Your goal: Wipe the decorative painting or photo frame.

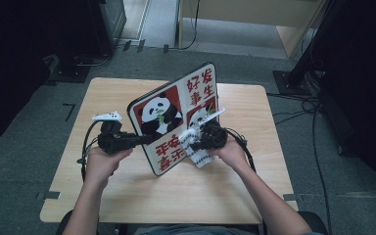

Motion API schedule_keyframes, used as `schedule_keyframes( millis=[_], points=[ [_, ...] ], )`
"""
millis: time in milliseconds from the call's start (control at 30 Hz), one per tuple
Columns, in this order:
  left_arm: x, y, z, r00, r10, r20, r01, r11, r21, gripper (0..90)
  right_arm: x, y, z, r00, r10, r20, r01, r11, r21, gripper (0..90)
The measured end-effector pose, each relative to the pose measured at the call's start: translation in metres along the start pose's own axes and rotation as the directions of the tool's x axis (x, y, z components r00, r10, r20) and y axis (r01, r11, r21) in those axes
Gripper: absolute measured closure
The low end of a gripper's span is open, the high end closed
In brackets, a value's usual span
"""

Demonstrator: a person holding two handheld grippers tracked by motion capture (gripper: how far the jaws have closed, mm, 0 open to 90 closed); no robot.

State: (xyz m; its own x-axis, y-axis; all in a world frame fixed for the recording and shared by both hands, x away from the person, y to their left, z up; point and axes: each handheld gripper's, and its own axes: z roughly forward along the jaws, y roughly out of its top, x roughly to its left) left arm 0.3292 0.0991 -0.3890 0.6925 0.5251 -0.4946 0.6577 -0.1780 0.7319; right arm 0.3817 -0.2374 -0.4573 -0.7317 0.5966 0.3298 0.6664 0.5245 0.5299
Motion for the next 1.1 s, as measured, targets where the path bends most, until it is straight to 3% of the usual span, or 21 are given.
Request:
schedule_keyframes(
  millis=[367,633,1100],
  points=[
    [0.000,-0.001,0.001,1.0000,-0.005,-0.003,0.005,1.0000,0.001,73.9,0.006,0.012,-0.024,1.0000,-0.007,-0.002,0.007,0.999,-0.032,80.7],
    [0.000,-0.001,0.001,1.0000,-0.003,-0.008,0.003,1.0000,-0.001,74.1,0.018,0.034,-0.053,0.9978,-0.066,0.008,0.066,0.994,-0.083,80.9],
    [0.000,-0.001,0.000,1.0000,0.000,-0.009,0.000,1.0000,0.000,74.2,0.041,0.073,-0.095,0.9927,-0.117,0.030,0.120,0.983,-0.139,80.9]
  ],
)
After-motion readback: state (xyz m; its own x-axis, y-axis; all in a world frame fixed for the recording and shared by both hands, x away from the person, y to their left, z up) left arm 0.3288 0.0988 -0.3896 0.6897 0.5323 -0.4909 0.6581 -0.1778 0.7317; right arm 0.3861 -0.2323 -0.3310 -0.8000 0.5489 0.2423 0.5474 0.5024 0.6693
